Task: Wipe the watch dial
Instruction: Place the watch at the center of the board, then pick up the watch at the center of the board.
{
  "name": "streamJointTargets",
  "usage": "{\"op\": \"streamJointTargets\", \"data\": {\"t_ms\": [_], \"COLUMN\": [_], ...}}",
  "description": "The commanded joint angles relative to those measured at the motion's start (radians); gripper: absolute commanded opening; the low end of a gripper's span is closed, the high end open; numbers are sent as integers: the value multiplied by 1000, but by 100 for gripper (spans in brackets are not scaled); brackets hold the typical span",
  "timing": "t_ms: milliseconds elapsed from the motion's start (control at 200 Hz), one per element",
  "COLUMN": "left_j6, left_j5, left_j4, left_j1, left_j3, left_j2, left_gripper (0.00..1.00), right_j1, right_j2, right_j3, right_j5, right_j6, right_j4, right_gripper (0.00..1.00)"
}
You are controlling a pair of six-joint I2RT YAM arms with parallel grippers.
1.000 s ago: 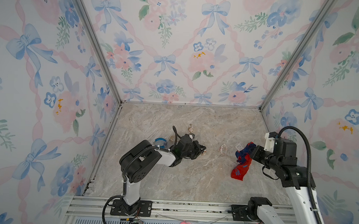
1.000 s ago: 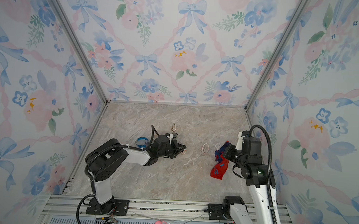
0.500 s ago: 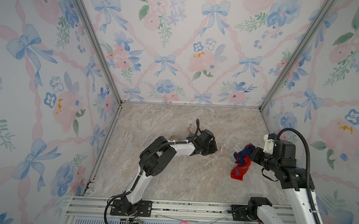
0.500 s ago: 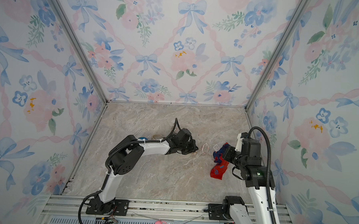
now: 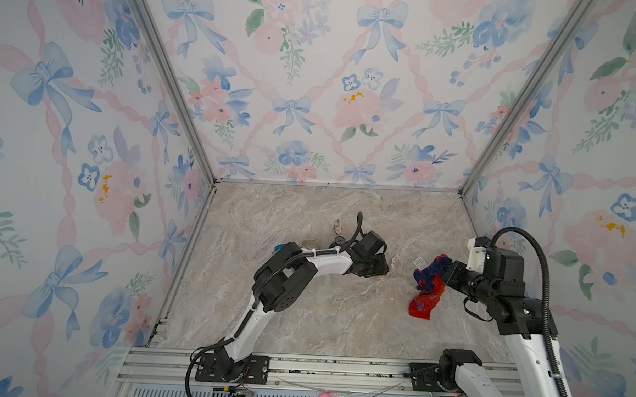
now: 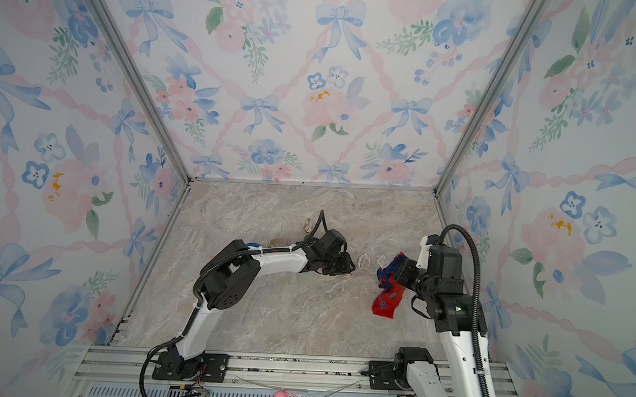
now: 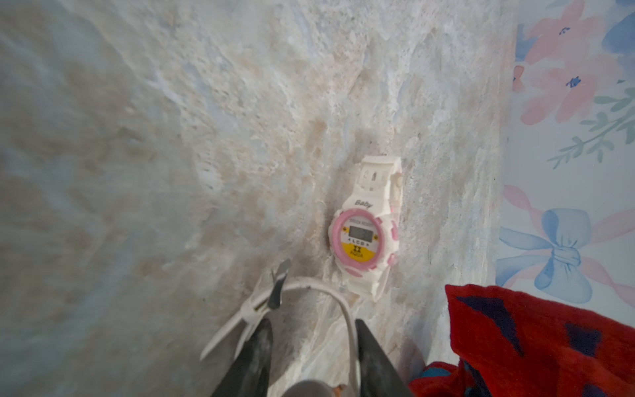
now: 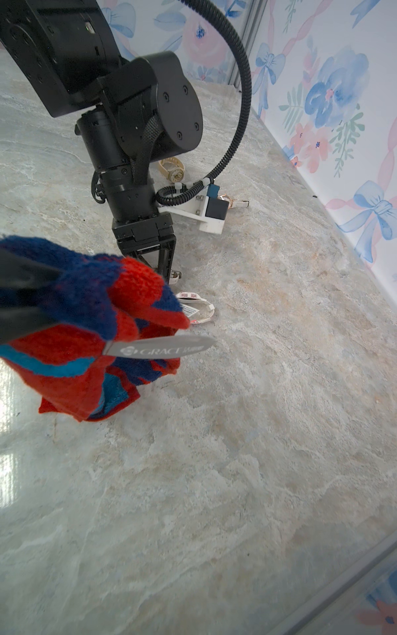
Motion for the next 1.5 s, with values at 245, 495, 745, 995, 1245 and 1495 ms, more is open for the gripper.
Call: {"op": "streamJointTargets", "data": {"t_ms": [245,495,745,995,1245,1495], "left_j6": [141,207,443,520,589,623], "left_j5": [-63,-95,-192,-118,-115,-186], "left_j4": [-150,-186,-397,-434,-508,-546], "left_j1": [-21,-22,75,254,326,340], "left_j3": [74,38,62,51,270,471], "left_j2": [-96,-166,-234,-207,-3,157], "left_gripper": [57,61,61,58,57,55], "right_j1": [-10,-8,4,39,59,76], "right_j2": [-3,-4,26,61,85,112], "right_j3": [-27,-43,-57,-70,-68,-86], "right_j5": [-48,-74,-132,-141,-136,-150], "right_j6": [4,15,9,14,6,16], "right_j4": [32,47,65,101,112,139], "right_gripper": [0,0,0,0,0,0]}}
